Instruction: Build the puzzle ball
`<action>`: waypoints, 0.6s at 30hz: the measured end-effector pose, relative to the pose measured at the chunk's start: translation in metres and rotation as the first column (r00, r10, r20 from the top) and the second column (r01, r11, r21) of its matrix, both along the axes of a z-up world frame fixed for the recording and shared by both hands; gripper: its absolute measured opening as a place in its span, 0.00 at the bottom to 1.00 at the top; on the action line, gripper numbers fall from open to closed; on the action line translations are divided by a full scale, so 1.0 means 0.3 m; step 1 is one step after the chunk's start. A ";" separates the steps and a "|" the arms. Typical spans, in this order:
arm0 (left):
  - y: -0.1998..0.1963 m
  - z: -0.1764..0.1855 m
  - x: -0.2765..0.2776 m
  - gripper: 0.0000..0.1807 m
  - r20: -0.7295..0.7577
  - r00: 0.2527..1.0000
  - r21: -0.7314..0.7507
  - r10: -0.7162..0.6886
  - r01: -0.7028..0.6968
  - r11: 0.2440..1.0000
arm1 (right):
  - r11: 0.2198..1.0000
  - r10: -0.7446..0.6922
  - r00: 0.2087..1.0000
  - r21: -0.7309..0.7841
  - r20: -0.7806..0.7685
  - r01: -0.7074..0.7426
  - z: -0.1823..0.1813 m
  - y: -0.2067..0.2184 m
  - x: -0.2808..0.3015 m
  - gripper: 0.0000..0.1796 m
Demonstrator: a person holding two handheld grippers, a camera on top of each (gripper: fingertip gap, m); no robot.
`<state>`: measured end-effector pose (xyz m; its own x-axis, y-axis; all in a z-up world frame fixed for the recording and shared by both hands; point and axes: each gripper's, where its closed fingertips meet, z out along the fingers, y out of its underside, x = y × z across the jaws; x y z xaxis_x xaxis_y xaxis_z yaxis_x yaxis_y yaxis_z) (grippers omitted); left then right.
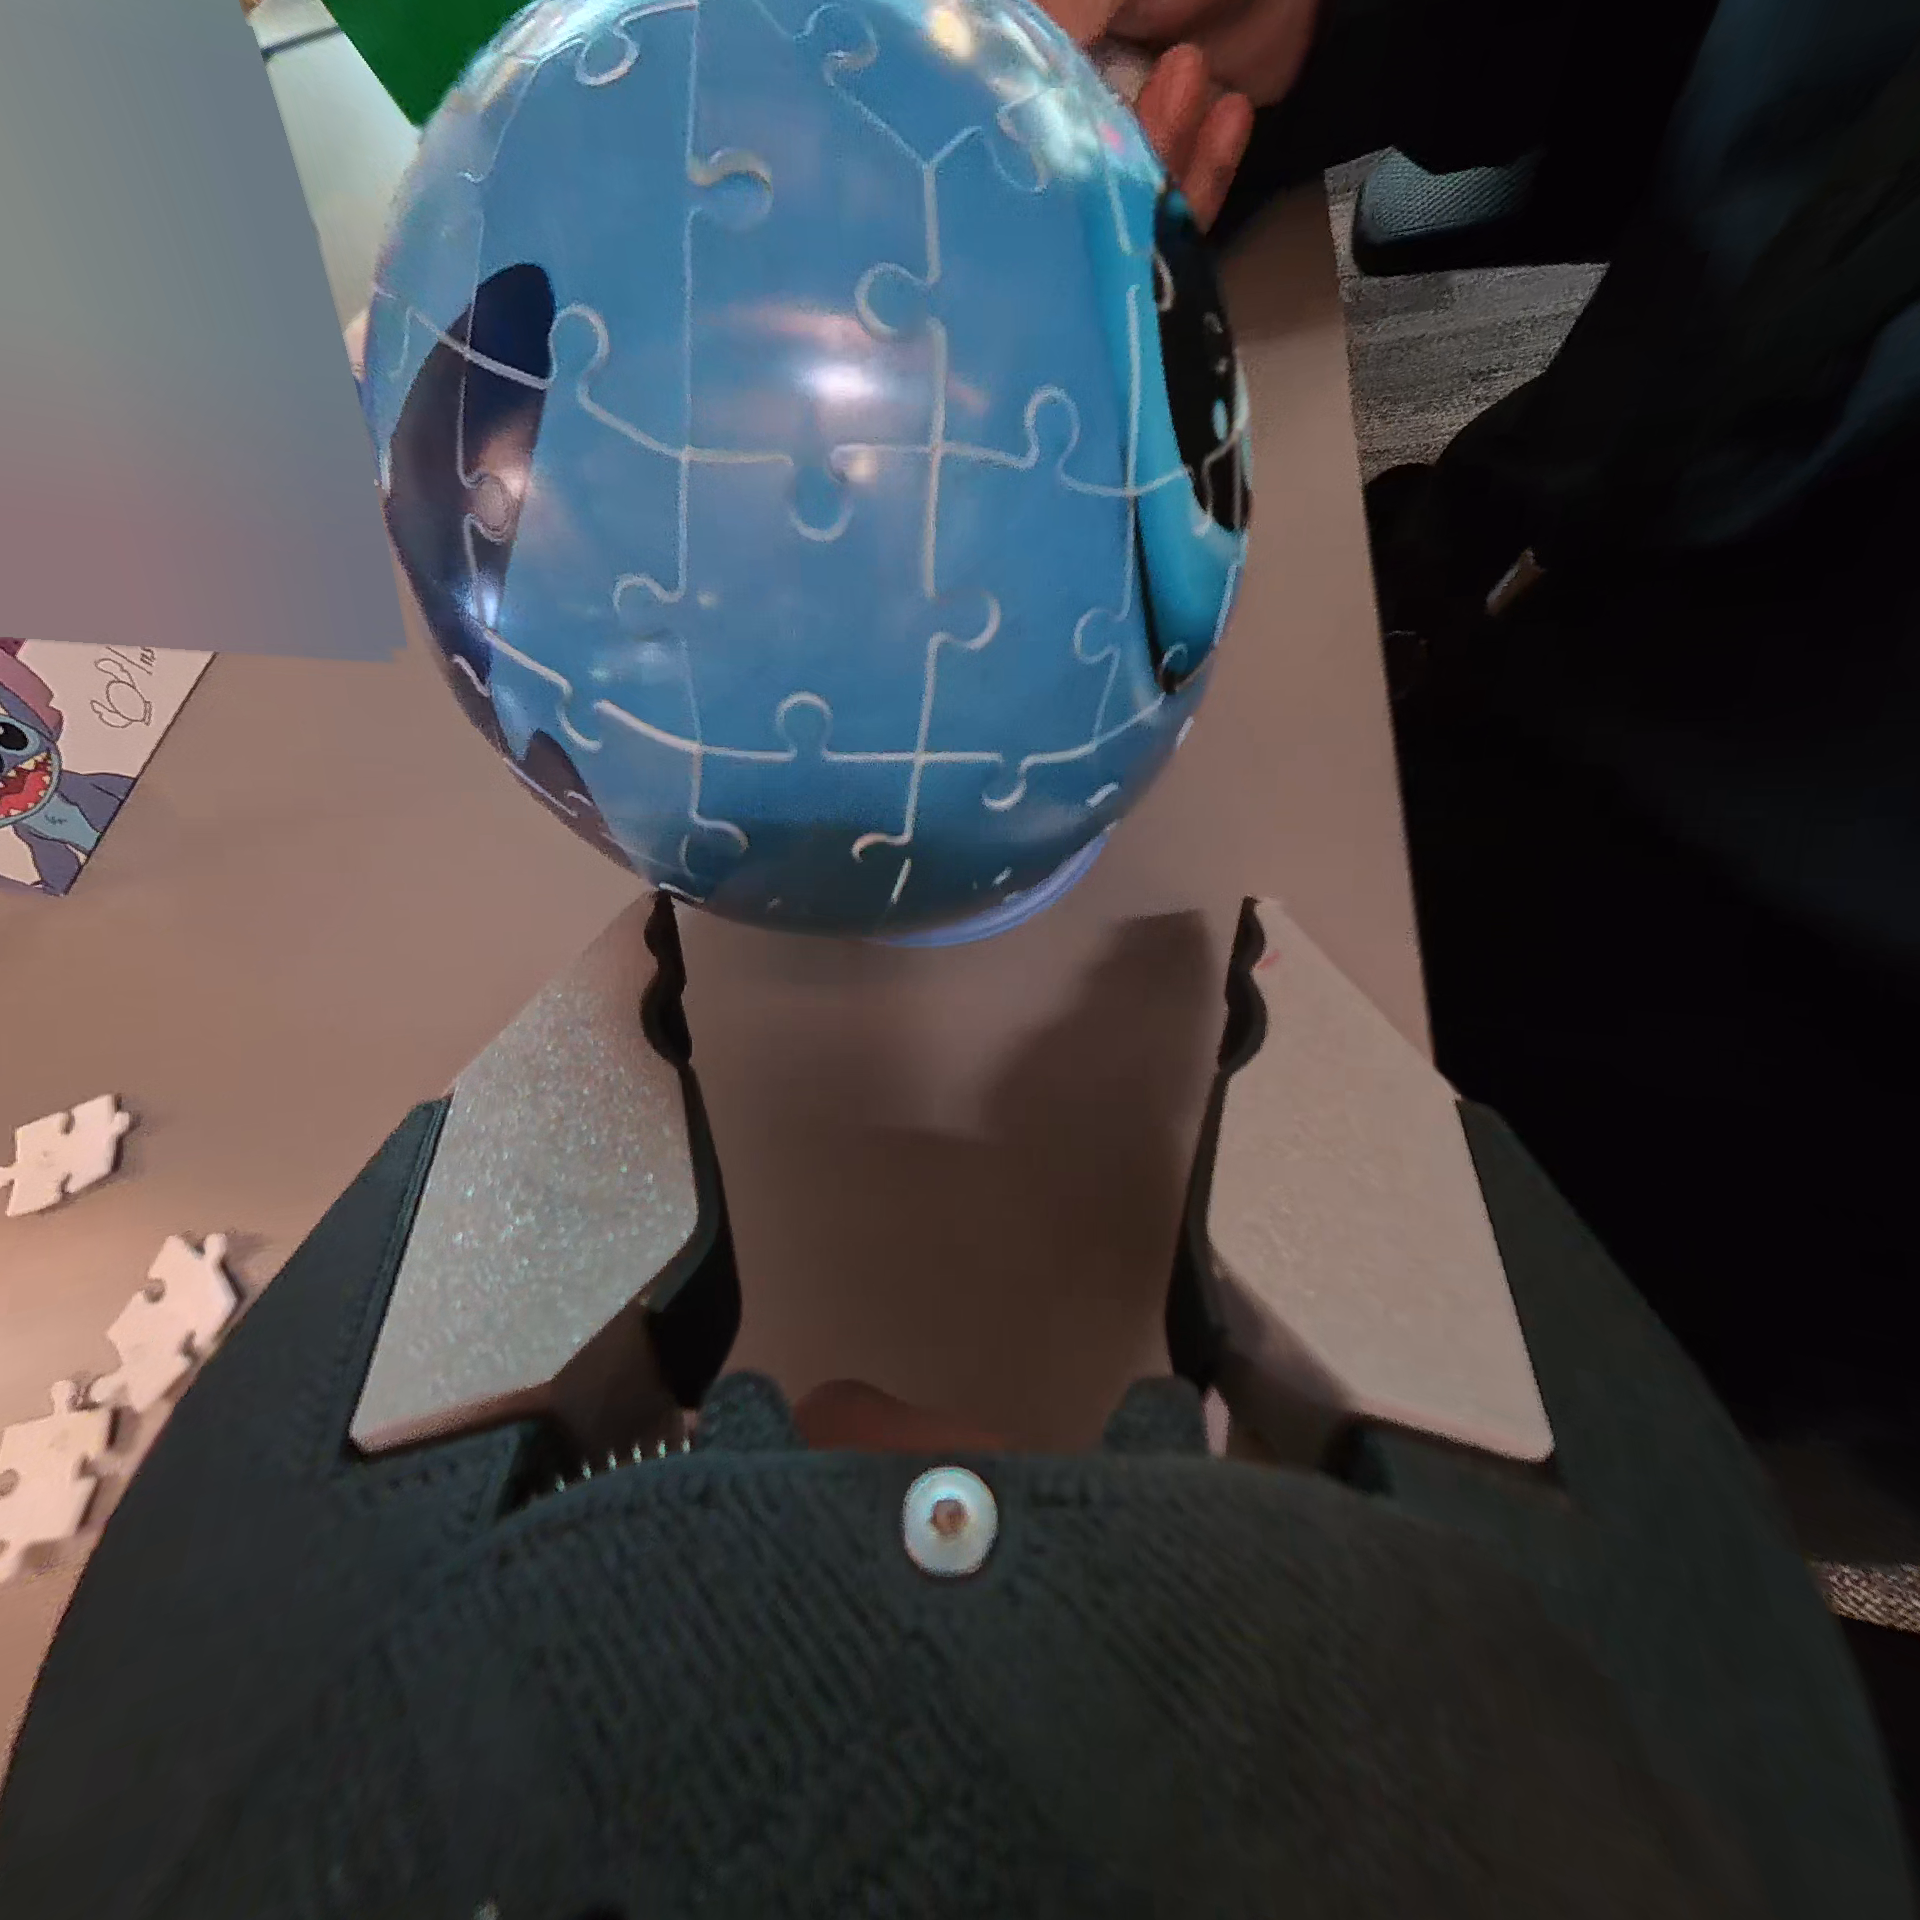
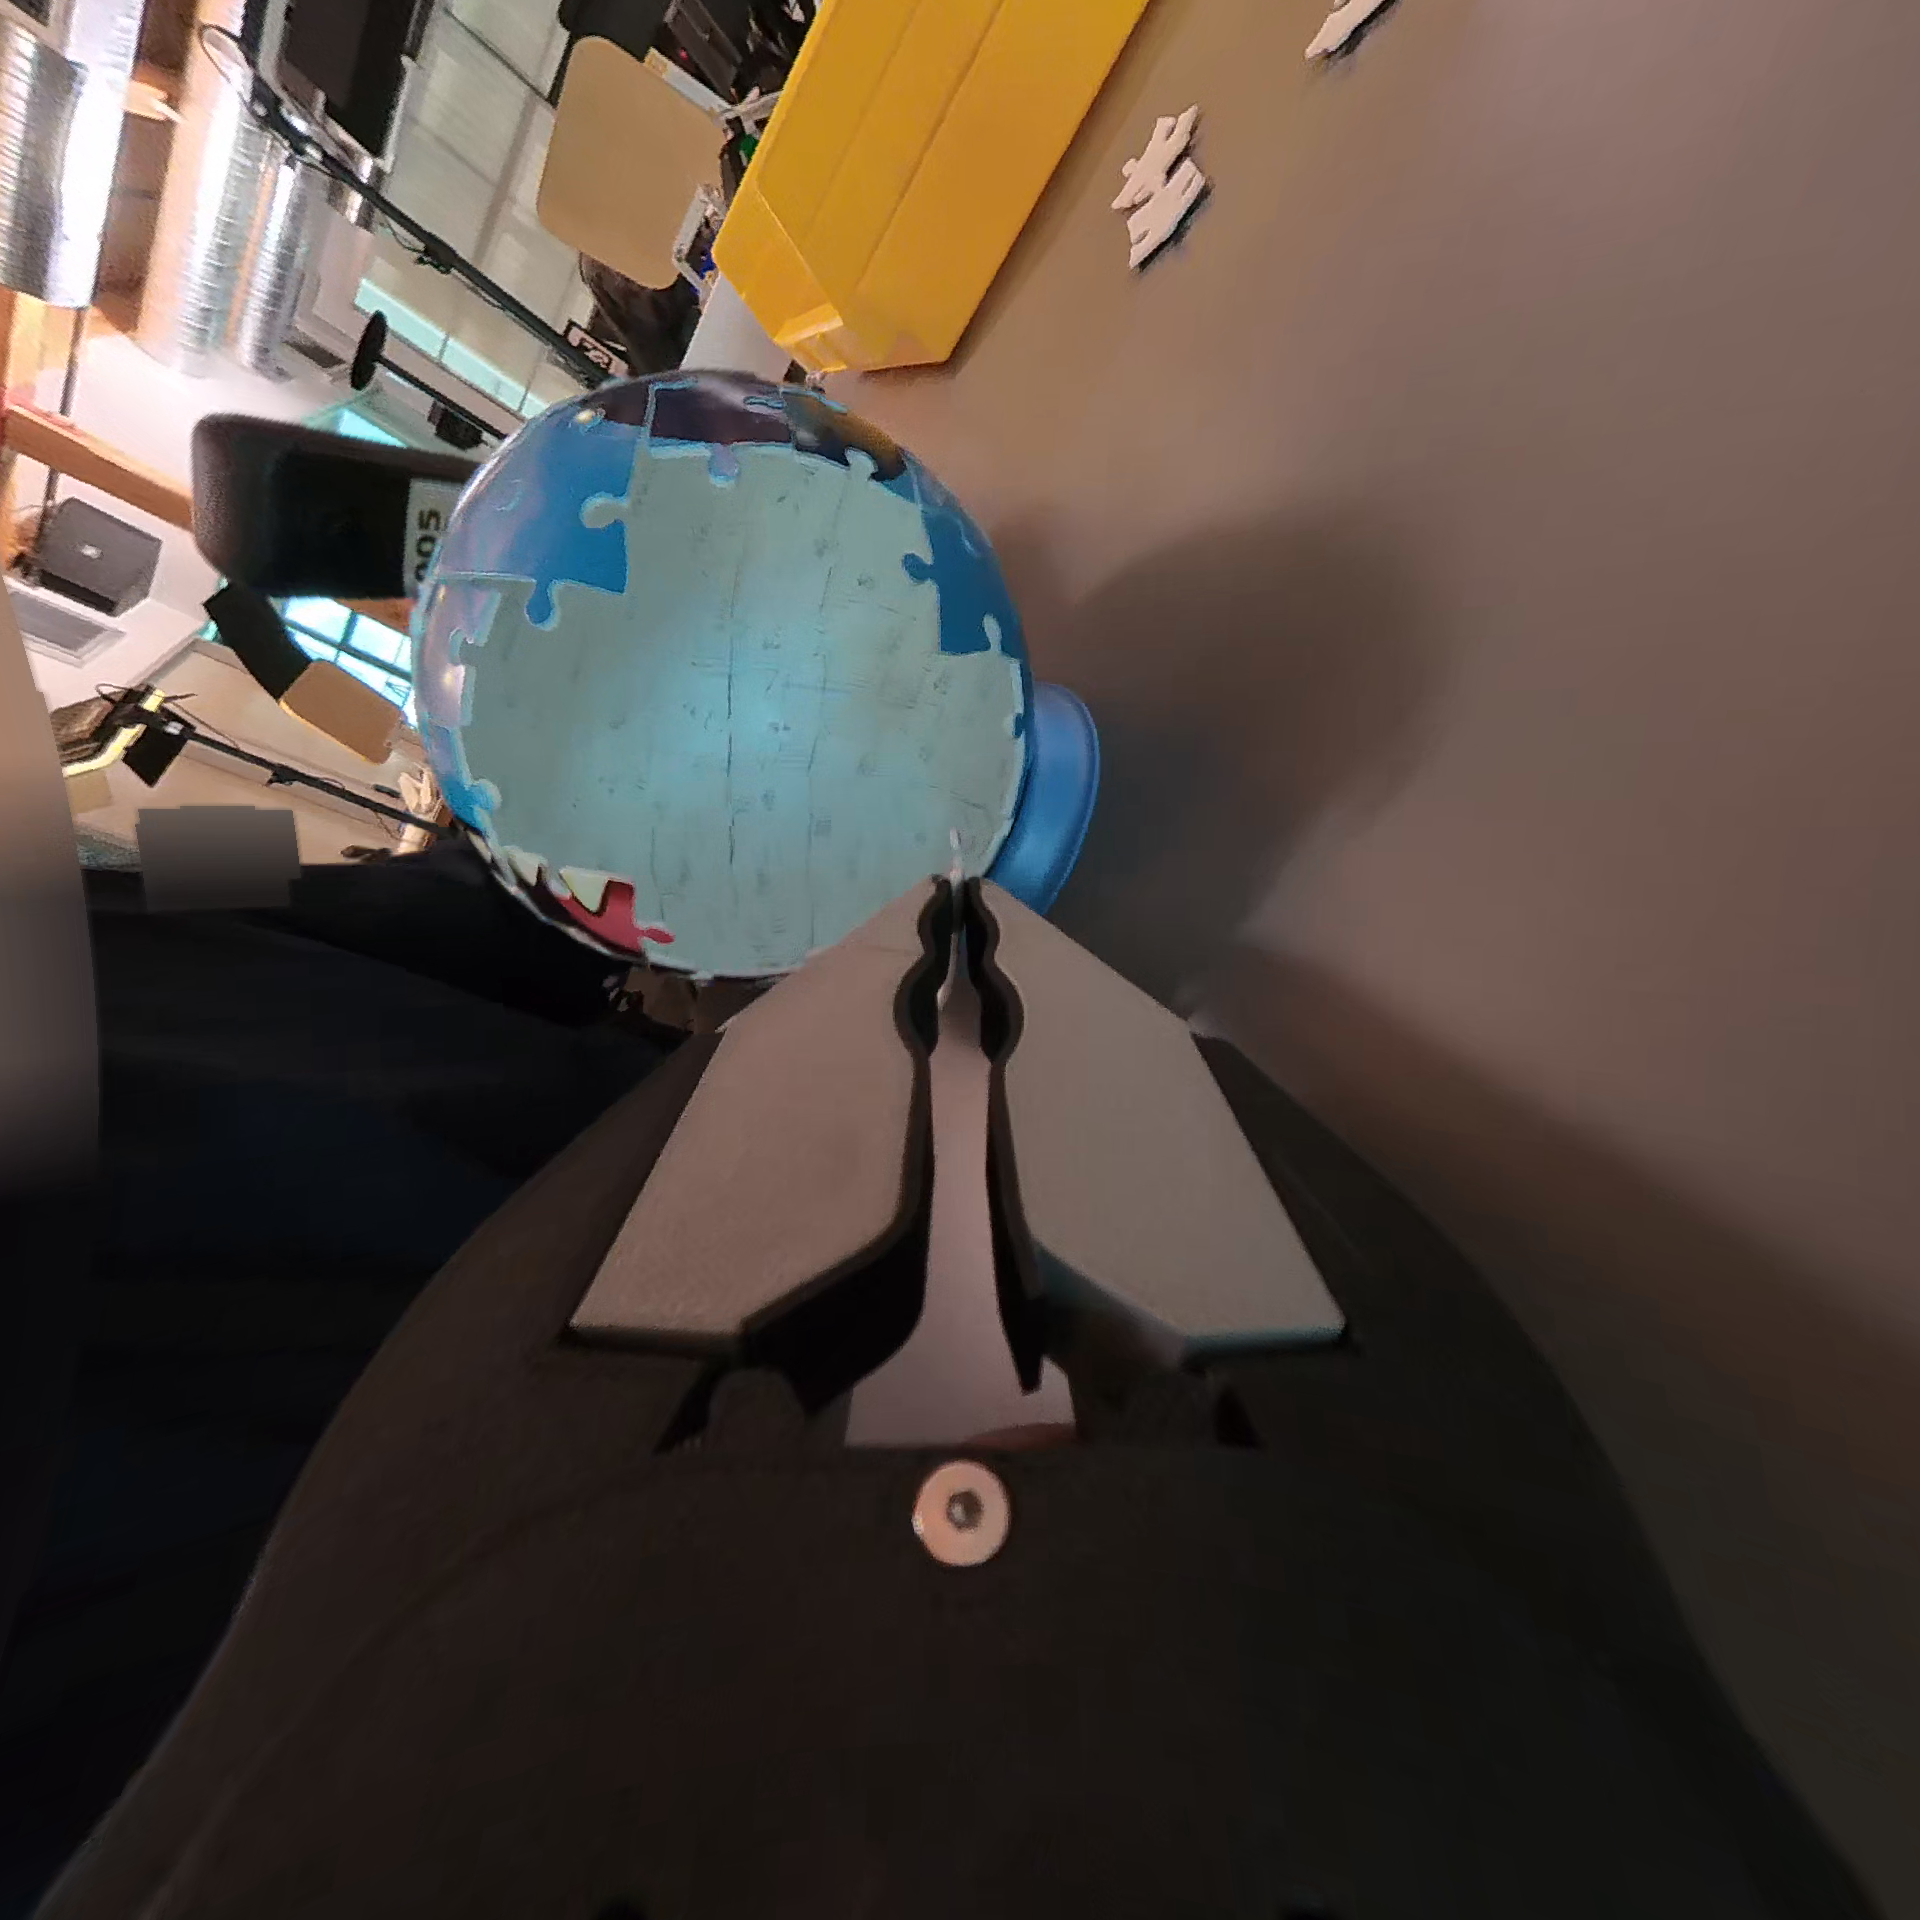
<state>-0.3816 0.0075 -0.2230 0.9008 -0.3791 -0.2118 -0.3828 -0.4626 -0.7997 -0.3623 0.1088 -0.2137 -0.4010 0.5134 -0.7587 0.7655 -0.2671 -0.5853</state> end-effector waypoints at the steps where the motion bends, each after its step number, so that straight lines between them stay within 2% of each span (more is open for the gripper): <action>1: -0.007 0.000 0.010 0.57 0.000 1.000 0.004 0.005 -0.005 1.000 | 1.000 -0.013 1.000 0.004 -0.004 0.013 0.000 0.000 -0.005 0.00; 4: -0.022 0.000 0.039 0.57 0.003 1.000 0.011 0.018 -0.019 1.000 | 0.999 -0.041 0.999 -0.005 0.004 0.041 0.000 0.005 -0.015 0.00; 12: -0.045 0.000 0.116 0.55 0.017 1.000 0.026 0.010 -0.010 1.000 | 1.000 0.005 0.999 0.004 0.038 -0.005 -0.015 -0.022 0.007 0.00; 18: -0.058 -0.015 0.164 0.54 0.043 0.999 -0.014 -0.020 0.020 1.000 | 0.998 0.027 0.995 -0.057 0.098 -0.022 -0.018 -0.007 0.014 0.00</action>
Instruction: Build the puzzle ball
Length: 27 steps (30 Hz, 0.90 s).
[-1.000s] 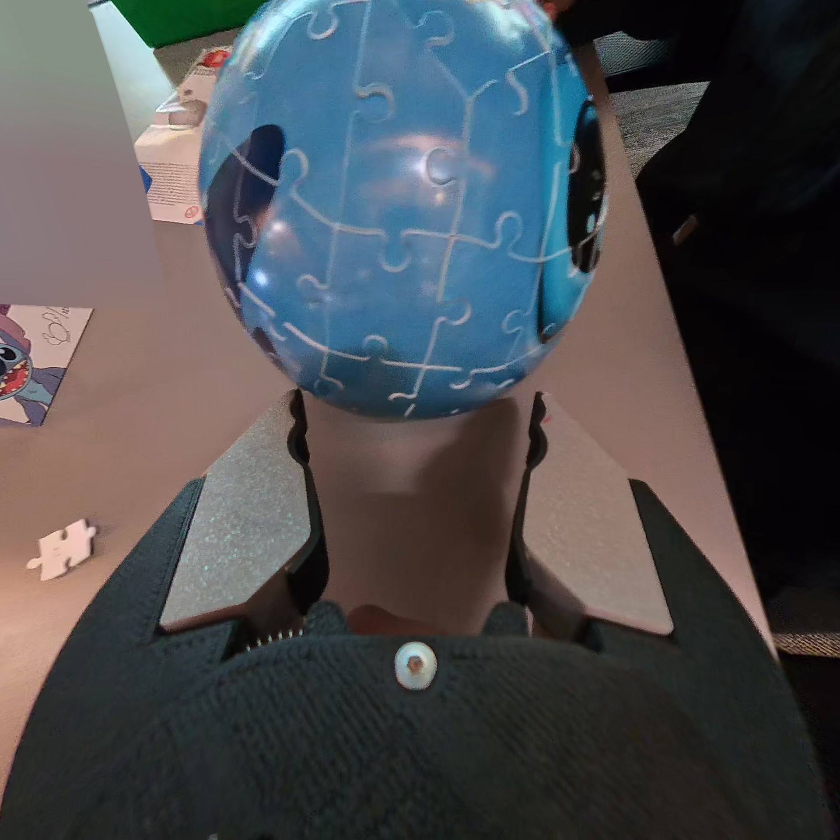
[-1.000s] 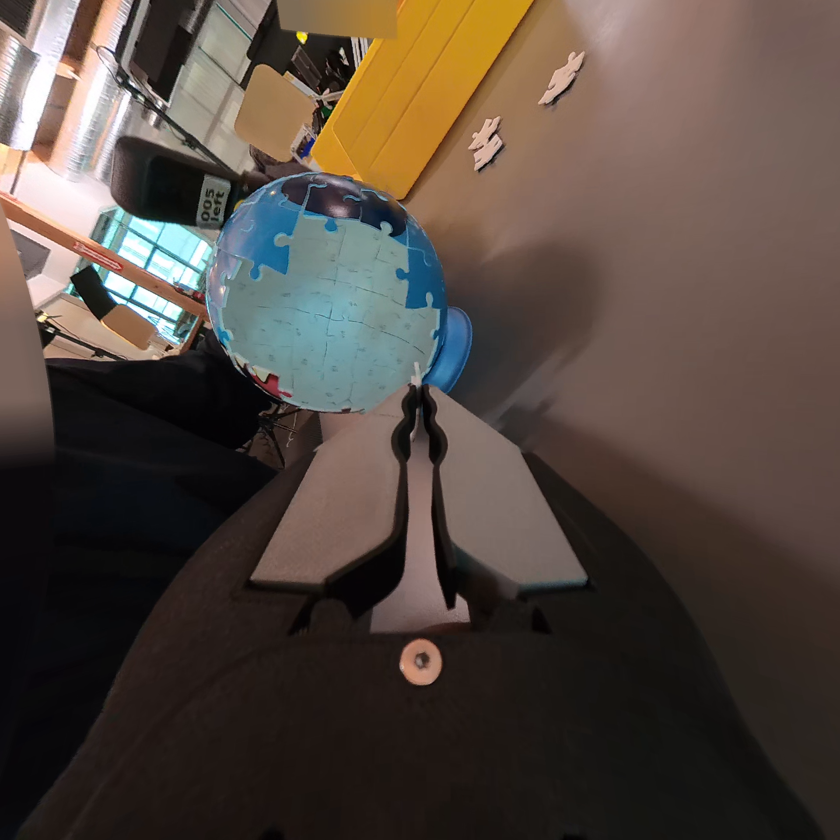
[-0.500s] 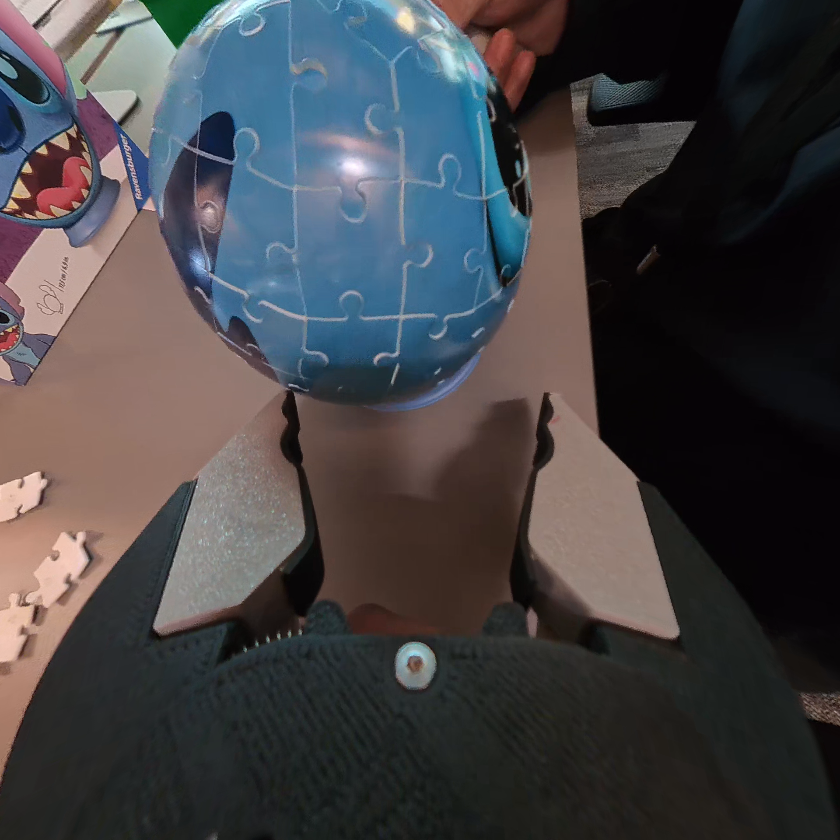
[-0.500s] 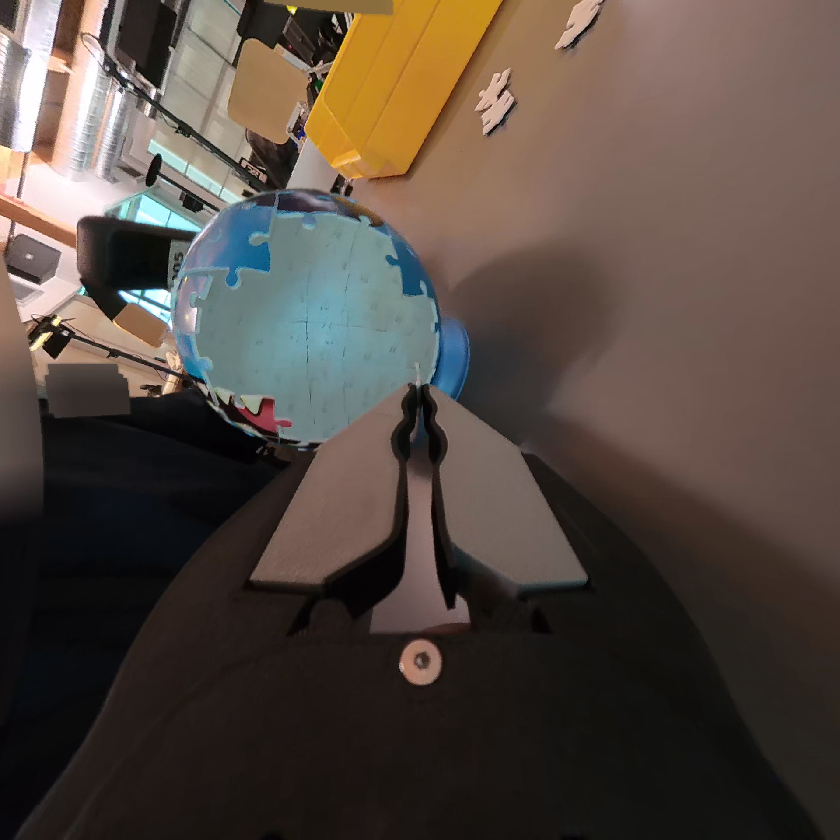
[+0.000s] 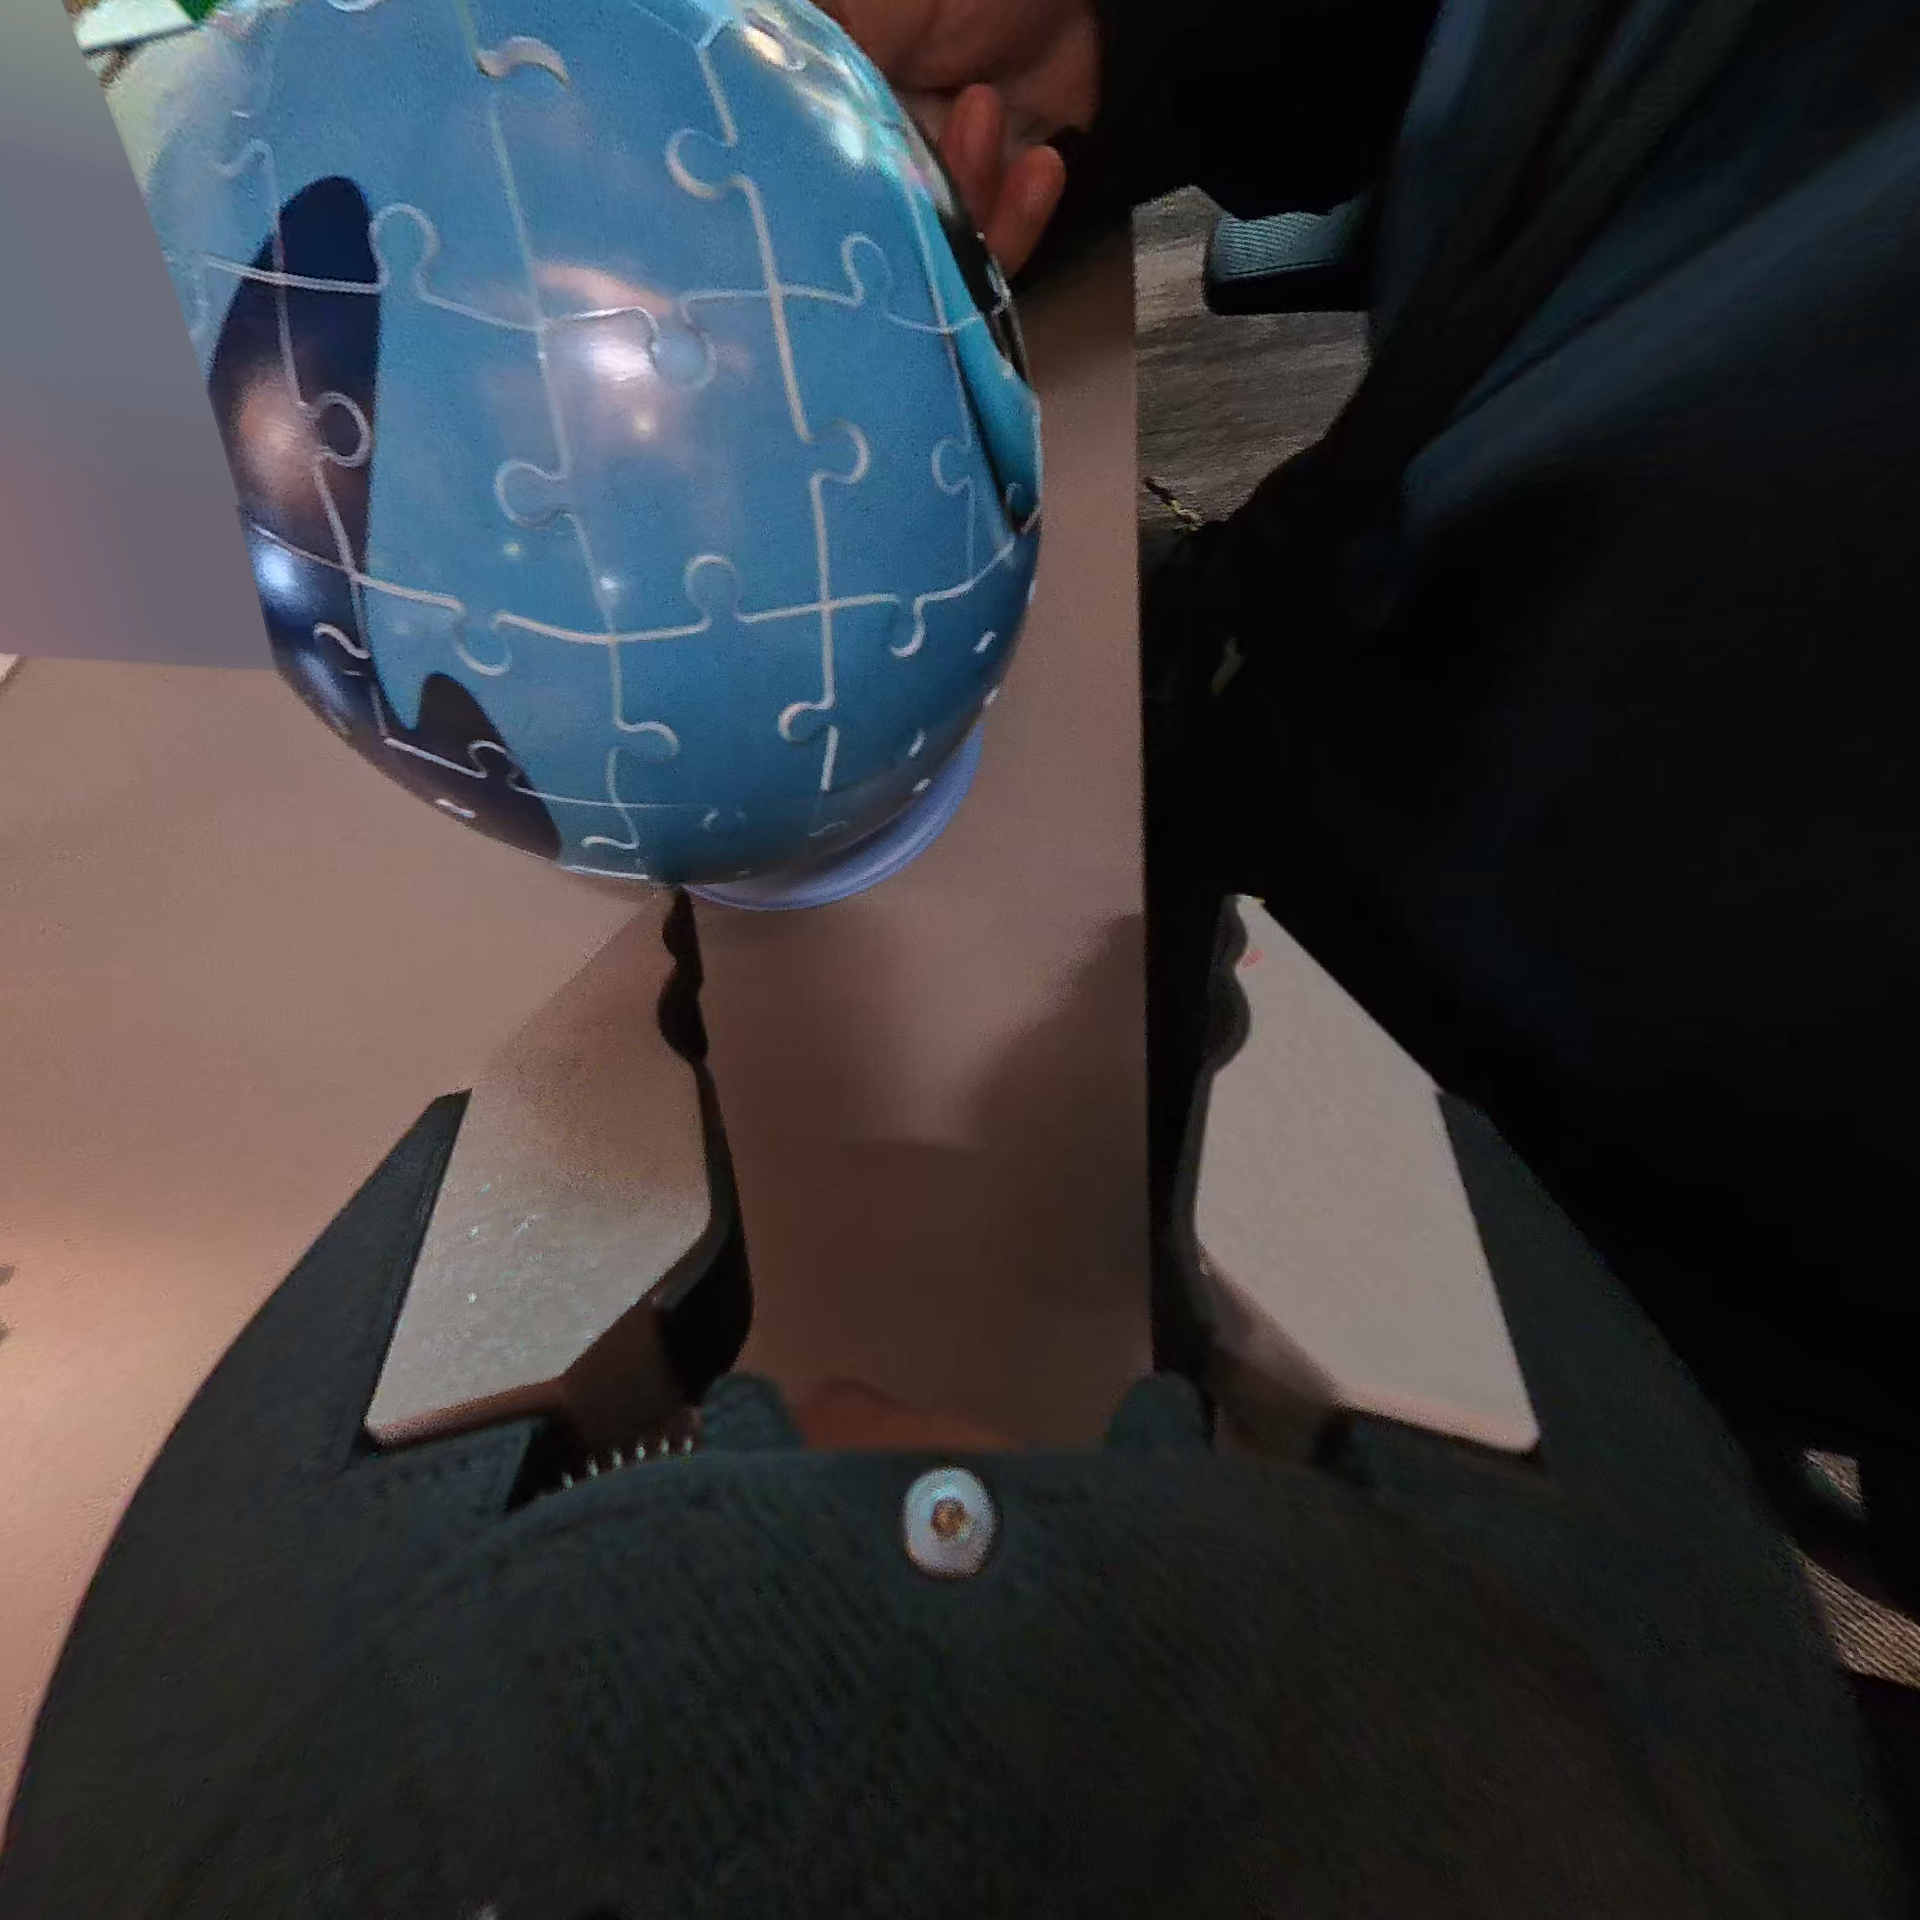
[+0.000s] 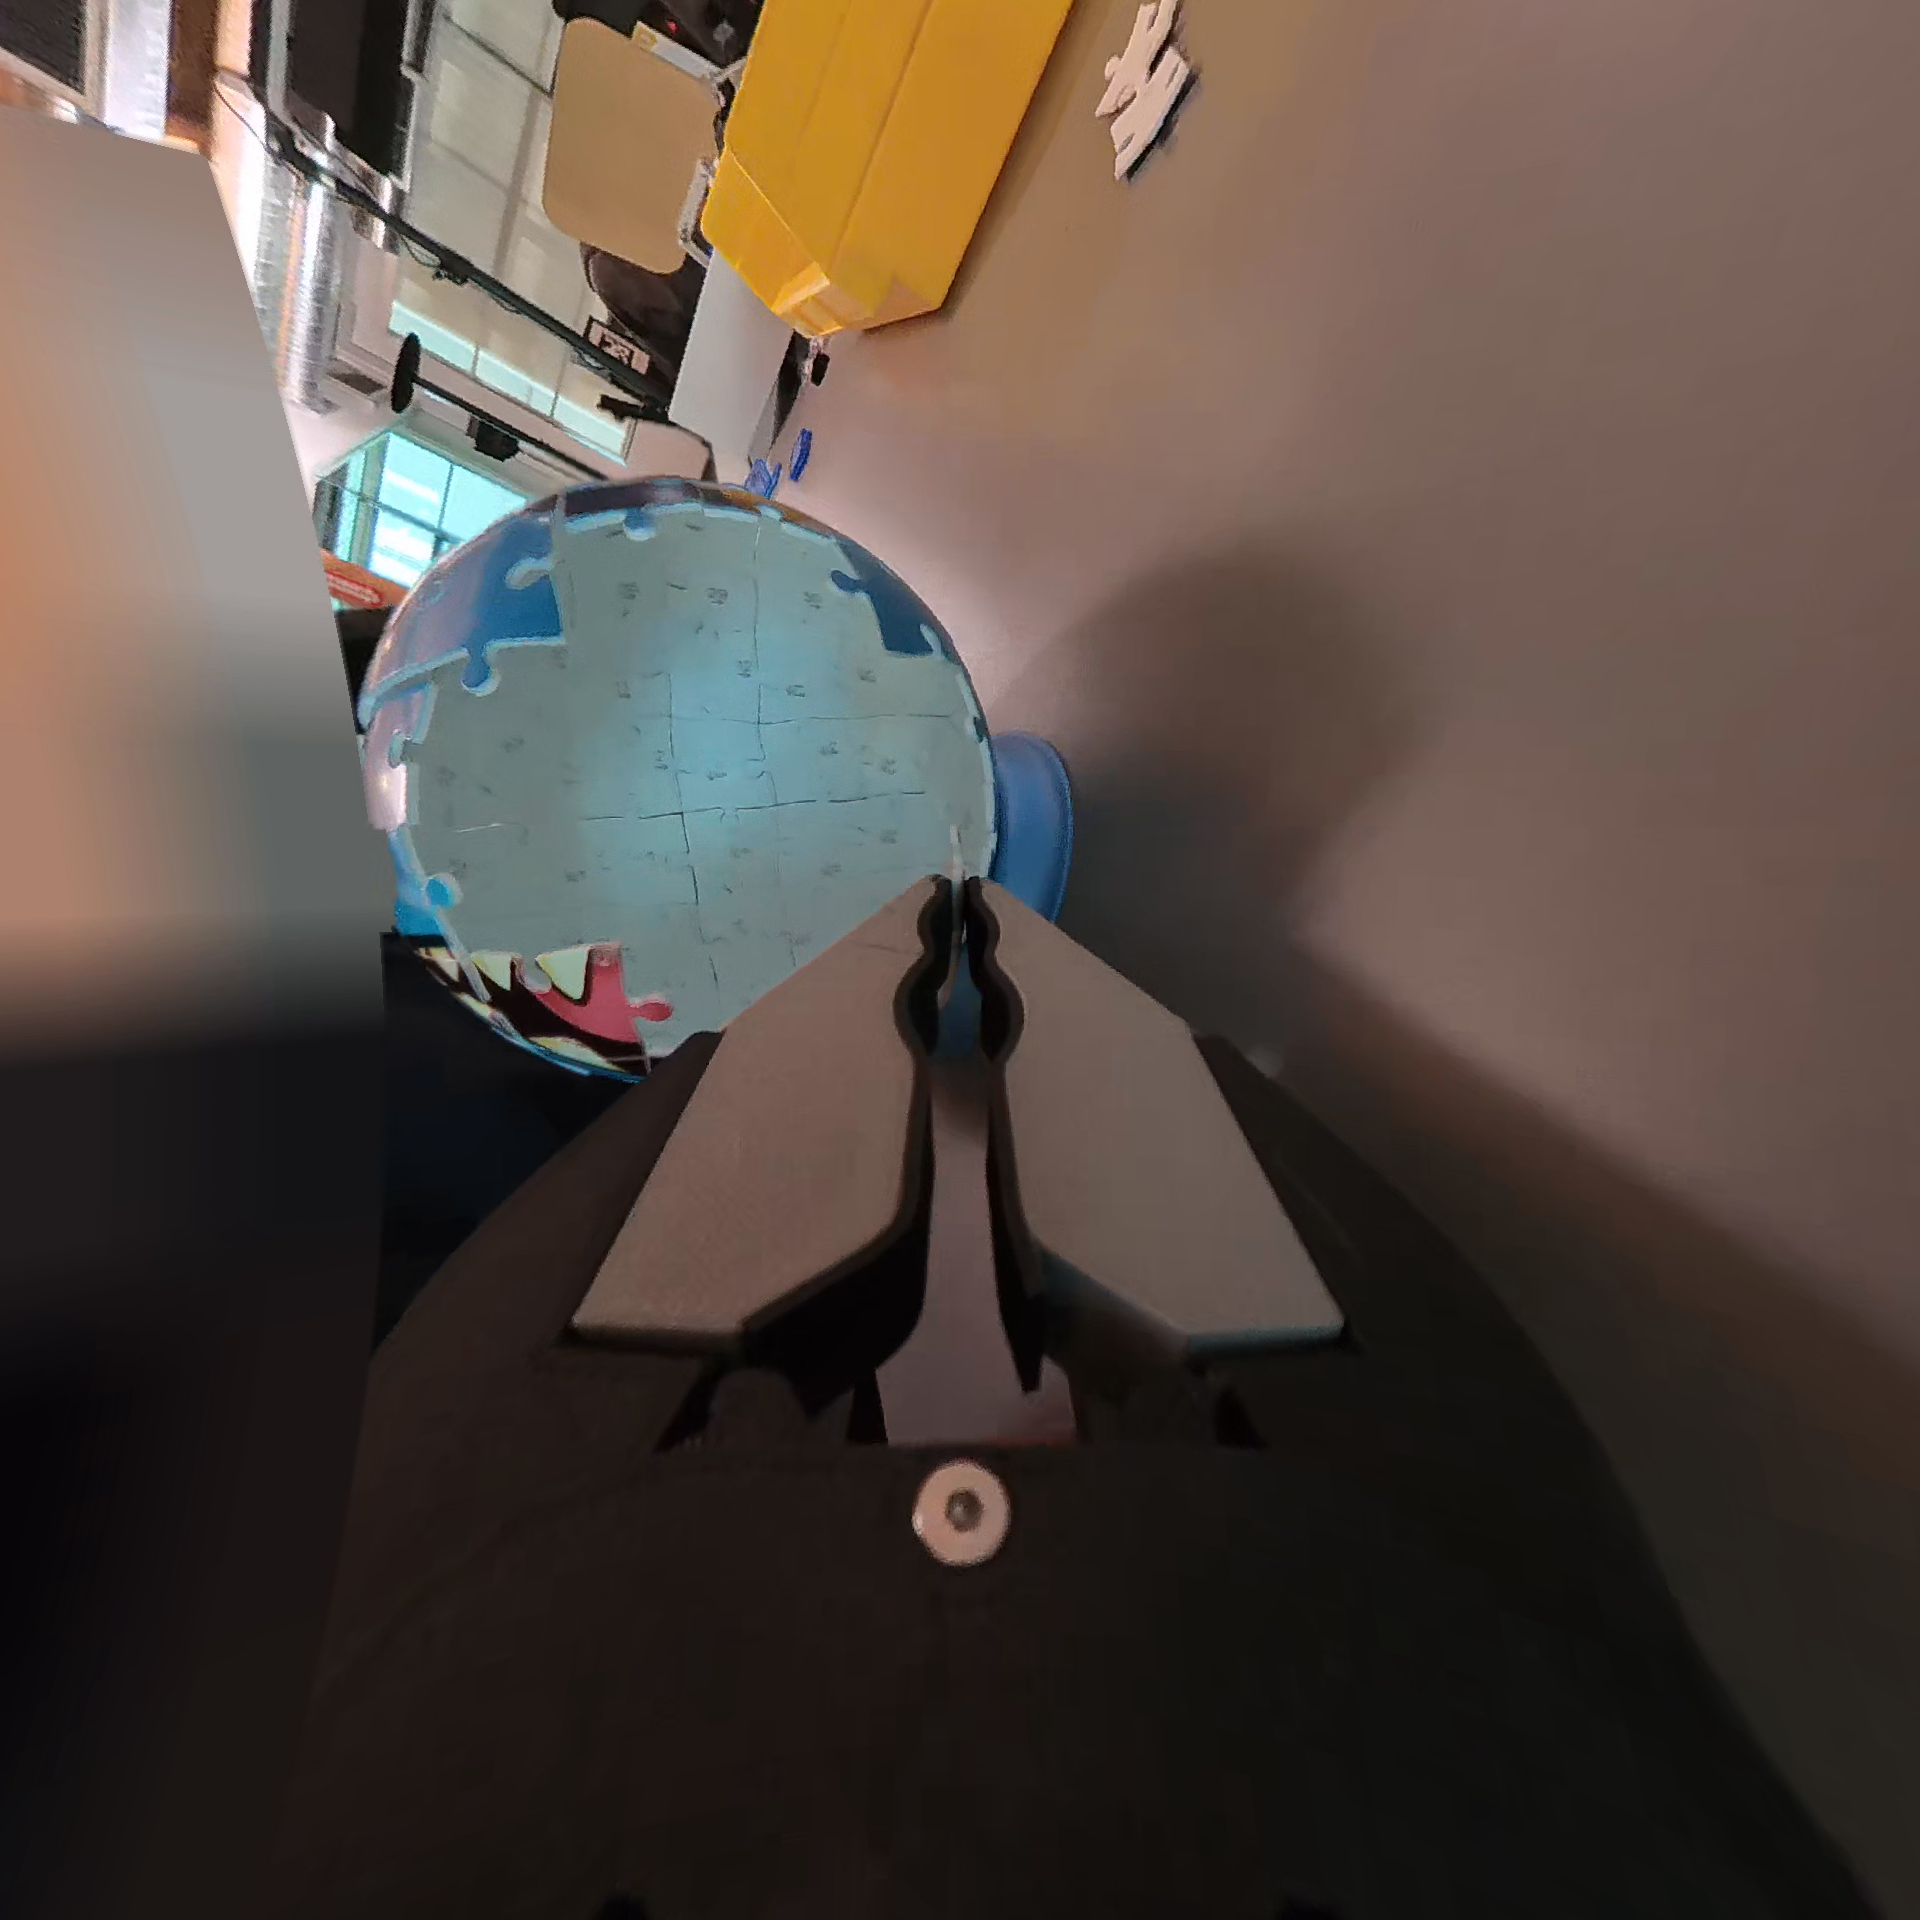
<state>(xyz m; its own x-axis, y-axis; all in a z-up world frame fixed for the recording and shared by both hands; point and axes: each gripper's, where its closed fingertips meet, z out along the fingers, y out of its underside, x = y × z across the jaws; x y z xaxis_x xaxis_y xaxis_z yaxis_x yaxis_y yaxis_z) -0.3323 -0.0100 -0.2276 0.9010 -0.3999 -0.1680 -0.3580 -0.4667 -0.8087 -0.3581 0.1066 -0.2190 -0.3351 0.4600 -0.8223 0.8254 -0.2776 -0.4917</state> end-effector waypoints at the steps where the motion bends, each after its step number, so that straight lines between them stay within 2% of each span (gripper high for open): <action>1: -0.005 -0.003 0.013 0.52 0.009 1.000 -0.011 -0.016 0.016 1.000 | 1.000 0.011 1.000 0.012 0.004 -0.011 -0.005 0.000 0.002 0.00; 6: -0.041 -0.005 0.034 0.51 0.096 0.994 -0.057 -0.056 0.061 0.996 | 0.999 0.026 0.999 0.024 0.027 -0.027 -0.016 0.021 -0.001 0.00; 13: -0.039 0.003 -0.037 0.50 0.174 0.984 -0.062 -0.029 0.040 0.997 | 0.999 0.039 0.997 -0.010 0.061 -0.038 -0.016 0.015 0.000 0.00; 27: -0.055 0.014 -0.055 0.49 0.155 0.987 -0.028 -0.037 0.041 0.999 | 1.000 -0.012 0.997 0.010 0.078 0.011 -0.025 -0.017 0.014 0.00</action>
<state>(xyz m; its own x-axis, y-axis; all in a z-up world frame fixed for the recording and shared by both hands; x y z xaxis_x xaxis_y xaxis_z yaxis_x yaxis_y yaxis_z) -0.3487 -0.0265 -0.2233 0.8988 -0.4381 -0.0154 -0.2488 -0.4809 -0.8408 -0.3540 0.1014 -0.2264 -0.2647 0.4712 -0.8414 0.8581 -0.2830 -0.4284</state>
